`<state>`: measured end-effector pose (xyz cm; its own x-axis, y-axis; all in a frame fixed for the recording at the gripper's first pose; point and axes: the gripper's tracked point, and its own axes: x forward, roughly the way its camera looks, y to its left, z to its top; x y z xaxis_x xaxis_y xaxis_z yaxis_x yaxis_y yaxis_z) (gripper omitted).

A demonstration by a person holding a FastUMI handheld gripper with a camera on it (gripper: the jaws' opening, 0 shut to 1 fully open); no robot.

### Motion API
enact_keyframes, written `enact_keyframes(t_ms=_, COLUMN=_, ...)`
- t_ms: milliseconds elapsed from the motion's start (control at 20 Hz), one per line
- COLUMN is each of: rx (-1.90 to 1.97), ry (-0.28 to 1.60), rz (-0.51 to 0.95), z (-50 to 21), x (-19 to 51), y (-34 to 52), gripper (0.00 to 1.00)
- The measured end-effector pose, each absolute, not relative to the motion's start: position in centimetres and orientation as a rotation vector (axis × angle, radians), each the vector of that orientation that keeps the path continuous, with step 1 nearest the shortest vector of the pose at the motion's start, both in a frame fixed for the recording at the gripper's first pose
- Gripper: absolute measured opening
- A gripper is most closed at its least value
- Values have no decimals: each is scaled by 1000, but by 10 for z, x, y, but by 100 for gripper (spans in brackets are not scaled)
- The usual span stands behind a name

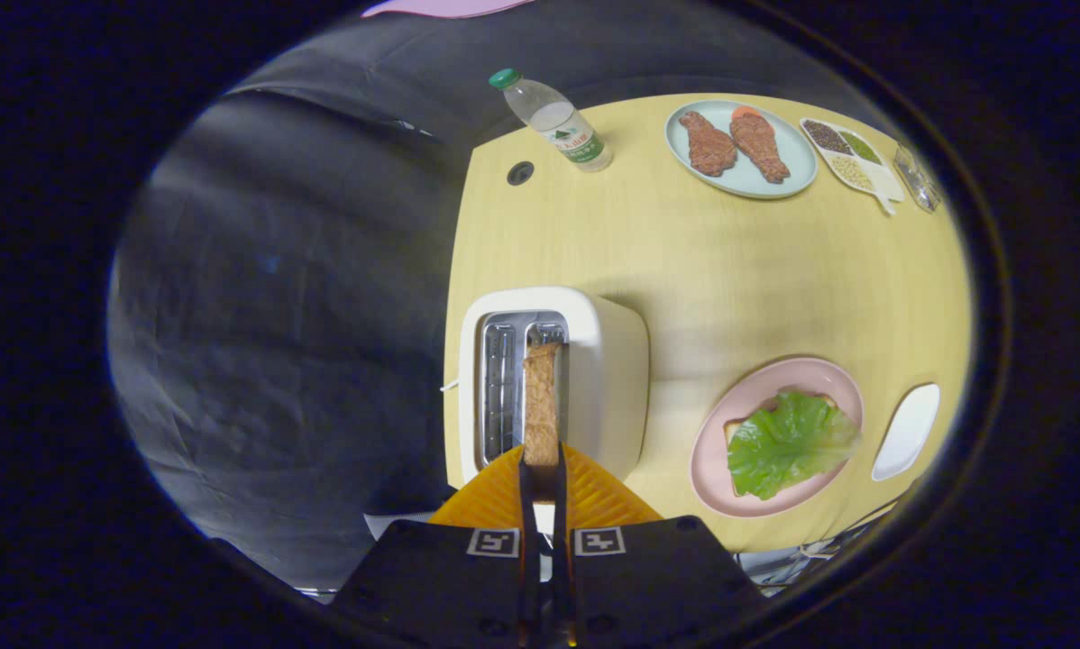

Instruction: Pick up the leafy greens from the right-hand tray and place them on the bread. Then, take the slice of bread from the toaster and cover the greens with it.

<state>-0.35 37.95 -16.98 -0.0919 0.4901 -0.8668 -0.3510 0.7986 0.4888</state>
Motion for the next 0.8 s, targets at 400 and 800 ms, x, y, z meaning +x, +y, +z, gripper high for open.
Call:
enact_keyframes(t_ms=400, rx=273, ry=1451, rz=765, z=-114, x=15, y=313, gripper=8)
enact_keyframes(t_ms=800, rx=214, ry=1426, rz=759, z=-162, x=22, y=218, gripper=8)
